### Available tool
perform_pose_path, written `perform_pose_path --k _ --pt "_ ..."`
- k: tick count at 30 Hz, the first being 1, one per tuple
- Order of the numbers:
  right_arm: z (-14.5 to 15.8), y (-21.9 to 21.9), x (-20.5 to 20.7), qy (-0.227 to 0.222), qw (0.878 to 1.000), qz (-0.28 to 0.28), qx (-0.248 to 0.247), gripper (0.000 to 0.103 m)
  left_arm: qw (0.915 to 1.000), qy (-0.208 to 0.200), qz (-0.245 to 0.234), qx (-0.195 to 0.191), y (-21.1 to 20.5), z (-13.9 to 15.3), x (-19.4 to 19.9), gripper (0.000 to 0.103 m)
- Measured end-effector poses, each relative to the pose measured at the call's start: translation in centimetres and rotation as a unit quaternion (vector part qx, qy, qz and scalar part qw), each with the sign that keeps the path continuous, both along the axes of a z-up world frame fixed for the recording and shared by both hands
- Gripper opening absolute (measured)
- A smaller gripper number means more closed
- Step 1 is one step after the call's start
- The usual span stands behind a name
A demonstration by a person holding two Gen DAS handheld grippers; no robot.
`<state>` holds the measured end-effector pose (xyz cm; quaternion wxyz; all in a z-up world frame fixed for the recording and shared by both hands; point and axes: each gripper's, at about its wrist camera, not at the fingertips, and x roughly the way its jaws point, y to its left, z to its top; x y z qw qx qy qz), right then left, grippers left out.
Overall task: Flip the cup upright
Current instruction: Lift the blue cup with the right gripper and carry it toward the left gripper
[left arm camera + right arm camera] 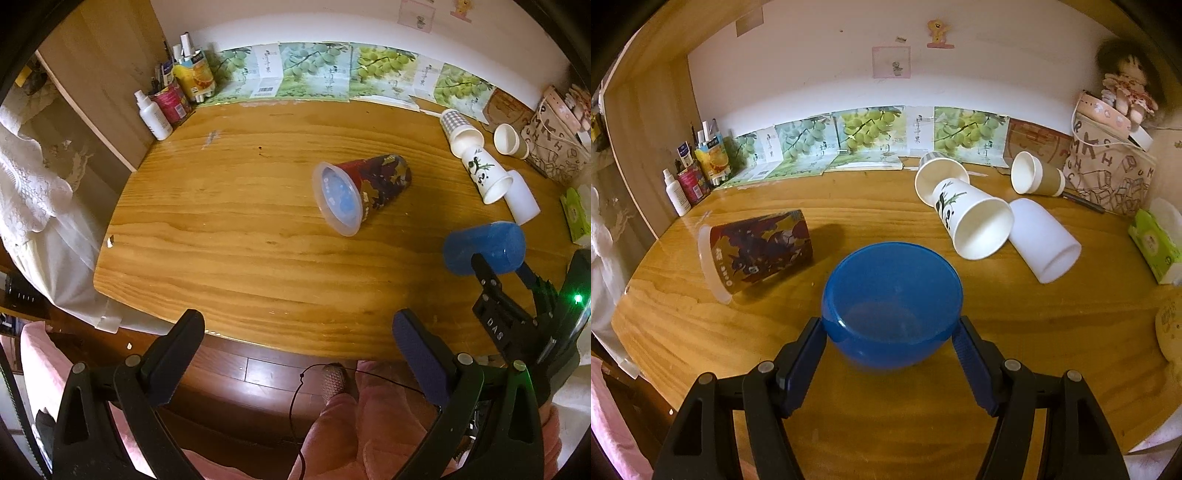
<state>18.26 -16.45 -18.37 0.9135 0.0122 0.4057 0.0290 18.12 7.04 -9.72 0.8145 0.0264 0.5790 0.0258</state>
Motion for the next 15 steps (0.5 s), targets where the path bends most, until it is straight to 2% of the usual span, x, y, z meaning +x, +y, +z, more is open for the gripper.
perform_pose_path --k 10,15 --pt "-0.4 -0.3 -2.7 0.026 1.000 -0.013 0.008 0.071 0.9996 0.010 -0.024 -0.012 -1.1 -0.8 -0.3 0.102" --pt "-1.6 -0.5 -3.6 0.056 0.998 -0.024 0.021 0.070 0.9993 0.016 -0.033 -0.013 -1.6 -1.3 -0.2 0.102"
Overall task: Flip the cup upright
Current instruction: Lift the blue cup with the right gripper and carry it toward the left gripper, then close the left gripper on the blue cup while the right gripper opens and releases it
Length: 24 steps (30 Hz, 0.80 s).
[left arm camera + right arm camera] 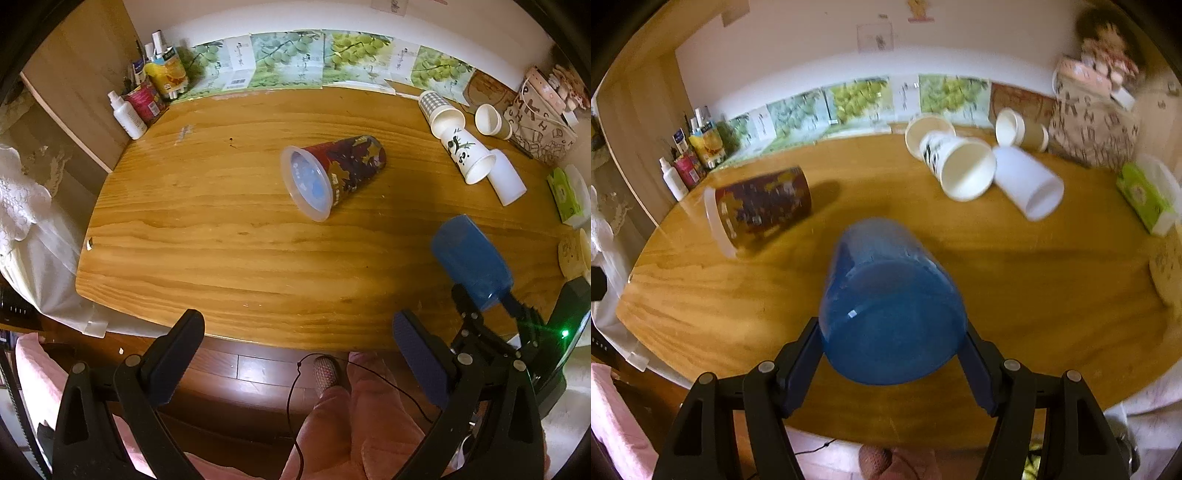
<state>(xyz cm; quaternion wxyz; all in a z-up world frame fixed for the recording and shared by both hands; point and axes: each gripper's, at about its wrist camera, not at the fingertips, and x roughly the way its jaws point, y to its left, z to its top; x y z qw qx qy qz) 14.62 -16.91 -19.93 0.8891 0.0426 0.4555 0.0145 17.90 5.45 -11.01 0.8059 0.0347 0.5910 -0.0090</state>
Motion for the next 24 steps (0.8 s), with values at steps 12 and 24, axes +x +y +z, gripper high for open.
perform_pose_path --k 12,24 --pt "-2.5 -0.2 0.2 0.061 0.997 -0.013 0.039 0.070 0.9997 0.016 -0.021 -0.003 -1.5 -1.4 1.2 0.102" --pt "-2.9 -0.5 1.6 0.088 0.994 0.005 0.065 0.070 0.9979 0.053 -0.008 -0.037 -3.7 -3.1 3.9 0.102"
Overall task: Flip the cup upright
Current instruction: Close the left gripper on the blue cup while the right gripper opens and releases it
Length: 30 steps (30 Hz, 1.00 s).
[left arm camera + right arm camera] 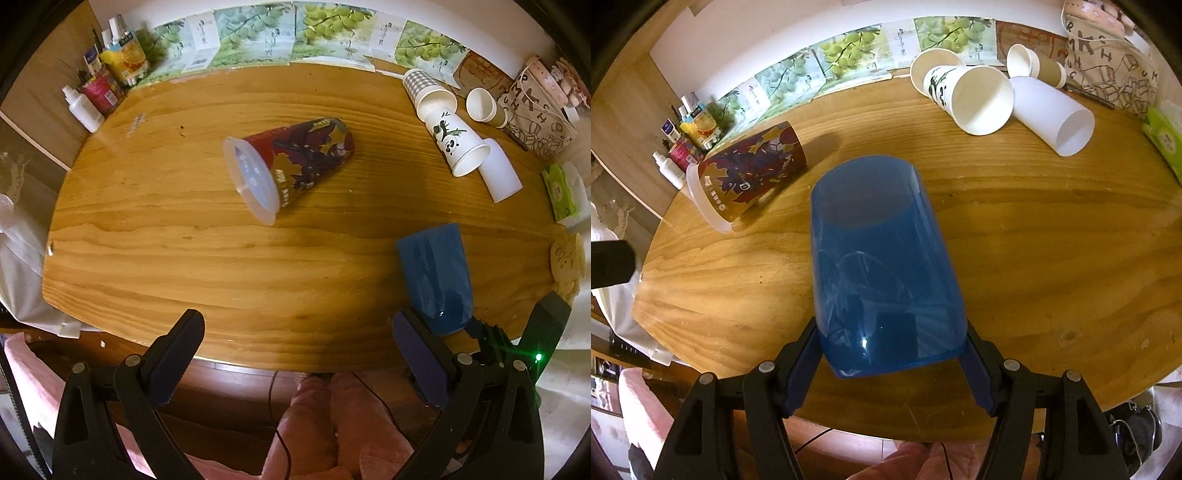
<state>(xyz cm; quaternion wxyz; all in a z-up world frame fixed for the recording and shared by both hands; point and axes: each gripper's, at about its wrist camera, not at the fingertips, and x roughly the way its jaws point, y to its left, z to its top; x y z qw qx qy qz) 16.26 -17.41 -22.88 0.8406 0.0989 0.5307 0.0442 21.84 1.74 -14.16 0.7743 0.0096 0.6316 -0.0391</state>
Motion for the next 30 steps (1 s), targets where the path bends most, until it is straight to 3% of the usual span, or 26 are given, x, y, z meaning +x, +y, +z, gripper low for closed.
perform_pose_path --k 8,18,30 --pt "0.0 -0.7 0.6 0.008 0.999 0.034 0.015 0.075 0.9980 0.038 0.022 -0.044 -1.5 -1.5 1.3 0.102" --pt "0.4 -1.0 0.9 0.026 0.996 0.075 0.031 0.082 0.9898 0.073 0.075 -0.096 -2.1 -2.8 1.9 0.102" --pt "1.1 -1.7 0.1 0.048 0.989 0.128 0.058 0.084 0.9841 0.084 0.115 -0.106 -2.7 -3.6 1.7 0.102"
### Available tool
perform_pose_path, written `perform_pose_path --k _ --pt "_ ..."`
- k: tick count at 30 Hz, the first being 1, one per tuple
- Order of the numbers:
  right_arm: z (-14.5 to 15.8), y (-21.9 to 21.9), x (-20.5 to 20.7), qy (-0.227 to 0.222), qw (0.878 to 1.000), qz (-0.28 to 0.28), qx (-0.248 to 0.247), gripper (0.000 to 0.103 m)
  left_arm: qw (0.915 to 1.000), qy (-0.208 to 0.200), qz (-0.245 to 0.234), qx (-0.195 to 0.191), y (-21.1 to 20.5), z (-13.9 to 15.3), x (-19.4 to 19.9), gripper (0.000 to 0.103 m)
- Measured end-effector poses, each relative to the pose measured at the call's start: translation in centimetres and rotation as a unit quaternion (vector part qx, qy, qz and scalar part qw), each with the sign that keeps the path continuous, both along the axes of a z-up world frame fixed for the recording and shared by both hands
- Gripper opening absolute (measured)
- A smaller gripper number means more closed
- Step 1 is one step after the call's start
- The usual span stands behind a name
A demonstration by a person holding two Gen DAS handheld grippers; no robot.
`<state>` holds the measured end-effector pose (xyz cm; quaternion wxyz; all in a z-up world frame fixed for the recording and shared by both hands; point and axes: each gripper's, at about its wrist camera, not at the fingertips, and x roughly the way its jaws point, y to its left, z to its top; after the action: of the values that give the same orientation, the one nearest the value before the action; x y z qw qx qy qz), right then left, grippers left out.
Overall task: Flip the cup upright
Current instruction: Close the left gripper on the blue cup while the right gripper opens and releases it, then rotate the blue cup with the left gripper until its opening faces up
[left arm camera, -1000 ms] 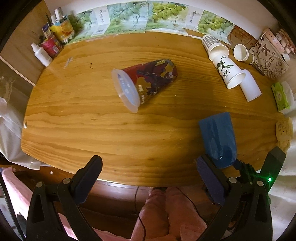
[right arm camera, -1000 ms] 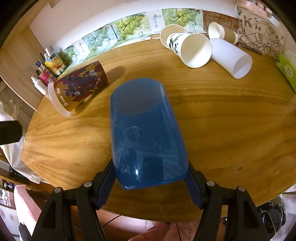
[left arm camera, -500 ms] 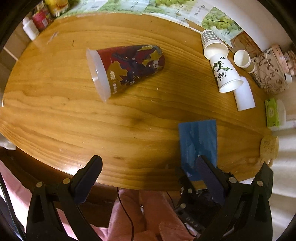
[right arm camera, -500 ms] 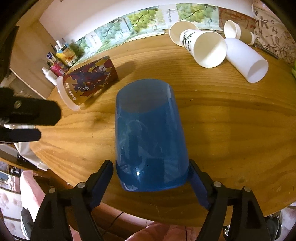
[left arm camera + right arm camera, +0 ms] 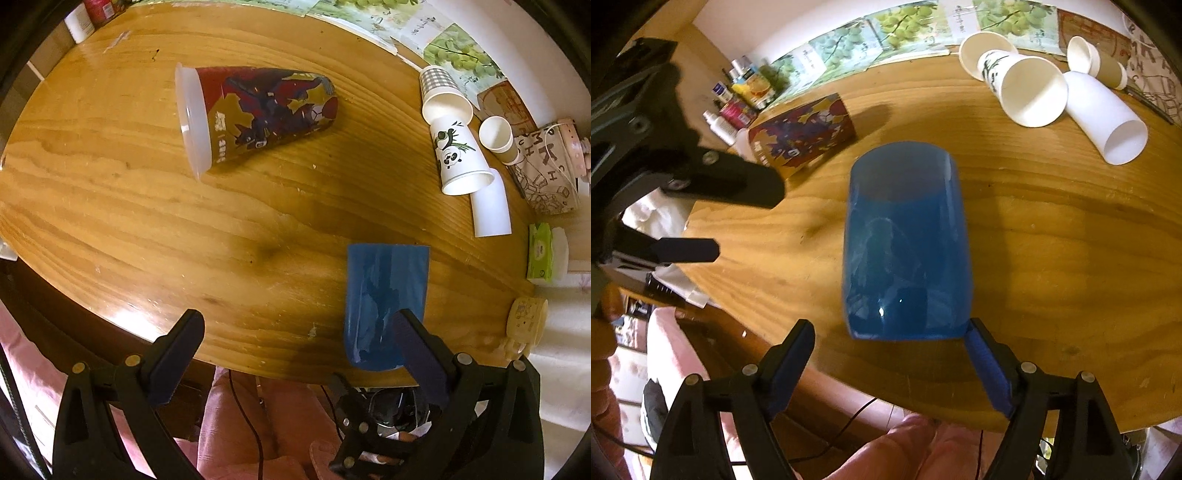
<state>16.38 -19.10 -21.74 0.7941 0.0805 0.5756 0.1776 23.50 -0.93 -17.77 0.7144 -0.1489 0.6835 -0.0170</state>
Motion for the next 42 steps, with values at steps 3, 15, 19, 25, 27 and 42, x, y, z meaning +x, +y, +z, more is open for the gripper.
perform_pose_path --k 3,15,19,25,27,42 --pt "0.3 0.0 -0.5 0.003 1.000 0.019 0.002 0.084 1.0000 0.003 0.008 -0.004 -0.3 -0.2 -0.1 0.102" --pt "1.2 -1.5 -2.5 0.019 0.997 0.070 -0.003 0.090 0.9982 0.008 0.054 -0.025 -1.1 -1.0 0.1 0.102" --pt "1.4 -2.6 -2.5 0.023 0.997 0.071 -0.006 0.090 0.9972 0.012 0.066 -0.032 -1.6 -1.5 0.5 0.102" --pt "2.0 -4.8 -1.9 0.021 0.998 0.064 -0.010 0.090 0.9963 0.020 0.073 -0.040 -2.7 -2.3 1.1 0.102" --pt "2.0 -5.5 -1.6 0.020 0.998 0.060 -0.010 0.090 0.9953 0.024 0.076 -0.054 -3.1 -2.6 1.2 0.102" --pt "1.2 -9.2 0.6 0.046 0.998 0.049 -0.012 0.090 0.9903 0.055 0.092 -0.089 -5.2 -4.7 1.8 0.090"
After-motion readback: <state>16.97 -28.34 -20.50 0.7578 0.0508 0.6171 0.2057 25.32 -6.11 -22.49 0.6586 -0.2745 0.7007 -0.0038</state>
